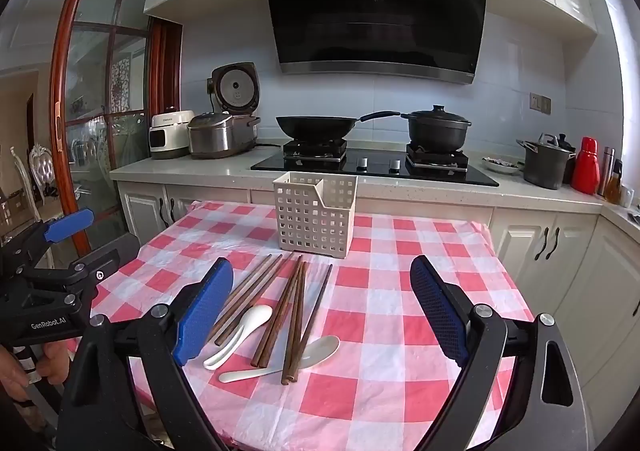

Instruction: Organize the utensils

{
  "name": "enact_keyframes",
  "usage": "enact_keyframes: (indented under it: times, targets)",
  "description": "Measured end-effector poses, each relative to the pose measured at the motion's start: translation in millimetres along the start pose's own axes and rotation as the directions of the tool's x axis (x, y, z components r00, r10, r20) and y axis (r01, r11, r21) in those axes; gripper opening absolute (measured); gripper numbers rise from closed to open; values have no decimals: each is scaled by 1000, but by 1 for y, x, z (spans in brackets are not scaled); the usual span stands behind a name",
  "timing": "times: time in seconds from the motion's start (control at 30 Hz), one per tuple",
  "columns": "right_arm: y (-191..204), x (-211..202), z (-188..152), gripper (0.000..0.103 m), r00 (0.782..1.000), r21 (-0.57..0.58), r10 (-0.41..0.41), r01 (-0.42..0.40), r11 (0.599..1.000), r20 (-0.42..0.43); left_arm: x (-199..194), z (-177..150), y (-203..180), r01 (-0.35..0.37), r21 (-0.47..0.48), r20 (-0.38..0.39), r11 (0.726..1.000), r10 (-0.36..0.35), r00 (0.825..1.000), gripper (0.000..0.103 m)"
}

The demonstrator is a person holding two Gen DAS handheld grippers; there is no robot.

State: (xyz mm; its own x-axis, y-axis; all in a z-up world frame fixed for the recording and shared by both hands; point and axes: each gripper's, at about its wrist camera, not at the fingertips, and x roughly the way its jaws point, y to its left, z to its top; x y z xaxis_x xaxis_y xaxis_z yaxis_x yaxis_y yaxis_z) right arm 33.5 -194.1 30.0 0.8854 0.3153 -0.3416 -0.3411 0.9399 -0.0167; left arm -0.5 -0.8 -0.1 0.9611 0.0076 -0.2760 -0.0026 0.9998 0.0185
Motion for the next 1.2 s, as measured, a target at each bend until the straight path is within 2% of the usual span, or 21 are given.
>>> enact_keyframes:
  times: [0.3,0.37,1.2]
  targets:
    - [7,-6,0,85,1000,5,-2,2,1000,-6,1,0,0,1,1,-2,1000,-1,1000,98]
    - [-3,1,-1,85,1000,13,5,-4,1000,-11,1,0,1,-1,1,-4,1000,1,1000,98]
    - [-4,3,-2,85,1000,25,13,-13,1000,-20,-1,-3,0,5,4,-7,1000,-5,1000,98]
